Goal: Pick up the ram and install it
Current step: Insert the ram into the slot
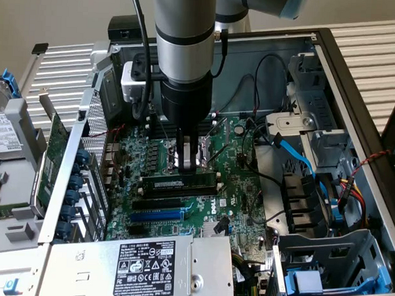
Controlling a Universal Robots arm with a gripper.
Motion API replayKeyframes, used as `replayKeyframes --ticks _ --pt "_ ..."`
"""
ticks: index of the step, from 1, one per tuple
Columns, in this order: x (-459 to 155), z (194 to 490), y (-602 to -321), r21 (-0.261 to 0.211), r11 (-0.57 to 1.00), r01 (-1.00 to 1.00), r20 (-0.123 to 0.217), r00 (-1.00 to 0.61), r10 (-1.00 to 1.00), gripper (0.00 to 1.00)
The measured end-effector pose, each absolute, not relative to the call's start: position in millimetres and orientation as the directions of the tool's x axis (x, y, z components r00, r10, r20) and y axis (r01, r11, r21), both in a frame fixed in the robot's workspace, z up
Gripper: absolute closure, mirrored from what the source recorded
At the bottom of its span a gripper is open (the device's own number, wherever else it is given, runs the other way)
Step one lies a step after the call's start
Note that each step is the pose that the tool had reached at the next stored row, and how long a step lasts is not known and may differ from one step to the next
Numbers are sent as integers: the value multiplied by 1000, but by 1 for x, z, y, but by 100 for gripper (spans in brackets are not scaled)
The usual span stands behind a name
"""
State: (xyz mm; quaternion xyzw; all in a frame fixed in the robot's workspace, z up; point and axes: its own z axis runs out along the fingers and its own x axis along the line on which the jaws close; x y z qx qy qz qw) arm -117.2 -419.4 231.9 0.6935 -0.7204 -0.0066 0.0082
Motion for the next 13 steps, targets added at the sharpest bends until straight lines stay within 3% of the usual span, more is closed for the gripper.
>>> replayKeyframes --ticks 13 --pt "-117 232 -419 21 35 -999 3 -35 -999 87"
